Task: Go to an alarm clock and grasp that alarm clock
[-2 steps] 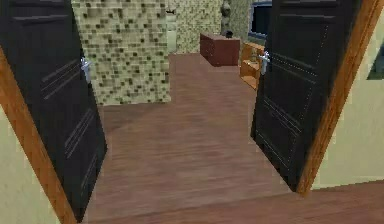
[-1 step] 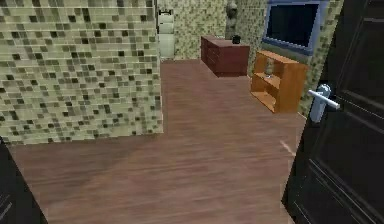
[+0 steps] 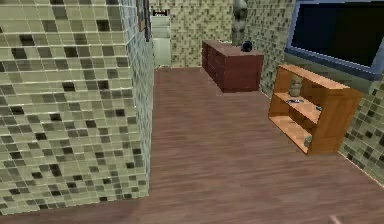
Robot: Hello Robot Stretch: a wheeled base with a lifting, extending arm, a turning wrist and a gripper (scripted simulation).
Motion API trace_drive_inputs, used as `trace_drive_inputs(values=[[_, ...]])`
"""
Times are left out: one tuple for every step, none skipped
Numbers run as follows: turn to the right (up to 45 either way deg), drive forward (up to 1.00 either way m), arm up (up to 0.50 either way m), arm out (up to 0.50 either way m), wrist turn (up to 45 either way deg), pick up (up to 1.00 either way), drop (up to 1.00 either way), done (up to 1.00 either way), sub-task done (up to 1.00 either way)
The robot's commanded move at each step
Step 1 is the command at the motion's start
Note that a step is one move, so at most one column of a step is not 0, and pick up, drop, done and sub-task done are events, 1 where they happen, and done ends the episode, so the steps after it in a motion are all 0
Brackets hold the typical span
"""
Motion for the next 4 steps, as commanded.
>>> trace_drive_inputs(values=[[0.0, 0.10, 0.00, 0.00, 0.0, 0.00, 0.00, 0.00, 0.00], [15.0, 0.00, 0.00, 0.00, 0.0, 0.00, 0.00, 0.00, 0.00], [0.0, 1.00, 0.00, 0.00, 0.0, 0.00, 0.00, 0.00, 0.00], [9.0, 0.00, 0.00, 0.00, 0.0, 0.00, 0.00, 0.00, 0.00]])
